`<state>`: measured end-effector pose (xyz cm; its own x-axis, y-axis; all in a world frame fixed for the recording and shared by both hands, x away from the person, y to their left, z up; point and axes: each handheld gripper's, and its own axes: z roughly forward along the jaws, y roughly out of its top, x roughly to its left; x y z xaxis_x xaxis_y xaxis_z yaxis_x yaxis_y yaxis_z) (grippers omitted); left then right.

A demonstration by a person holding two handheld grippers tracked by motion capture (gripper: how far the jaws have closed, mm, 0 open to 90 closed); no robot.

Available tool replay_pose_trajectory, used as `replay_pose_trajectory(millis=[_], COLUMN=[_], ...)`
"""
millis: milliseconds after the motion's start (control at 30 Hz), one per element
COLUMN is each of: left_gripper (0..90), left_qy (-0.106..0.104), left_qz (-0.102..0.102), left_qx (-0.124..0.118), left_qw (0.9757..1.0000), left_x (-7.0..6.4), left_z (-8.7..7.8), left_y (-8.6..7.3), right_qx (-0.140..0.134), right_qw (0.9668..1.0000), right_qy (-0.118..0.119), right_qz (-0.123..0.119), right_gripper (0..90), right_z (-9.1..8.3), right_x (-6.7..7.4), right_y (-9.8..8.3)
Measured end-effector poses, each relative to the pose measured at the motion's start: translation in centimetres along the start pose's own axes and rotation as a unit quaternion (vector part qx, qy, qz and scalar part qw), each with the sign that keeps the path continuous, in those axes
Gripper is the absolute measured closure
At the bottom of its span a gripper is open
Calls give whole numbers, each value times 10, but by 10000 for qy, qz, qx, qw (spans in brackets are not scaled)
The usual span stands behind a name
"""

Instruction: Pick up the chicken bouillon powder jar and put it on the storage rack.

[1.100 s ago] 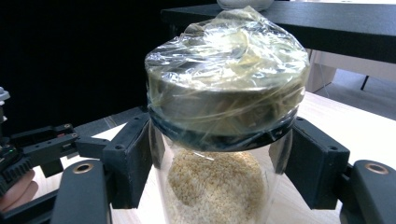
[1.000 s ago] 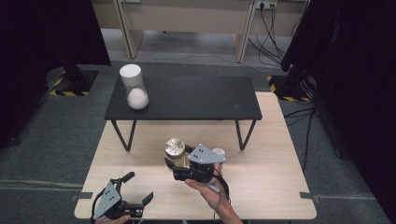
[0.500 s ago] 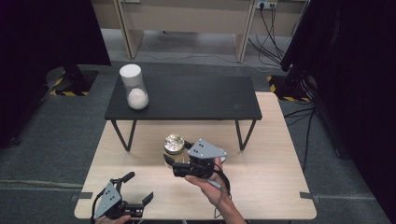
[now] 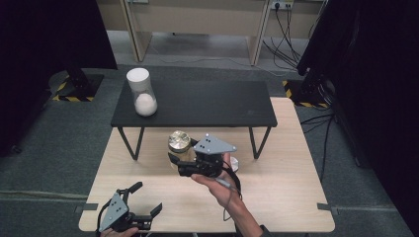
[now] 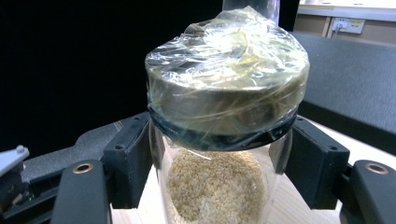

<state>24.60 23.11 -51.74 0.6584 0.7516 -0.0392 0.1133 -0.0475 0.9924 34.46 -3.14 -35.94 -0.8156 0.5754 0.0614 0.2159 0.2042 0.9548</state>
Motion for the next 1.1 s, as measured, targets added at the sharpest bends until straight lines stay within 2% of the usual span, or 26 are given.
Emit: replay_pose_trajectory(millis=[300, 1100], left_gripper=[7, 7], left_qy=[0, 3], left_qz=[-8, -10], left_qx=[-8, -8], left_qw=[10000, 10000], left_x=[0, 0], left_z=[0, 0], left_y=[0, 0], right_qx=[6, 14], right_qw=[10000, 10000], right_qy=[-11, -33], right_qz=[-77, -56], right_gripper=[308, 308], right_z=[5, 18], right_x=[1, -10], right_y=[14, 52])
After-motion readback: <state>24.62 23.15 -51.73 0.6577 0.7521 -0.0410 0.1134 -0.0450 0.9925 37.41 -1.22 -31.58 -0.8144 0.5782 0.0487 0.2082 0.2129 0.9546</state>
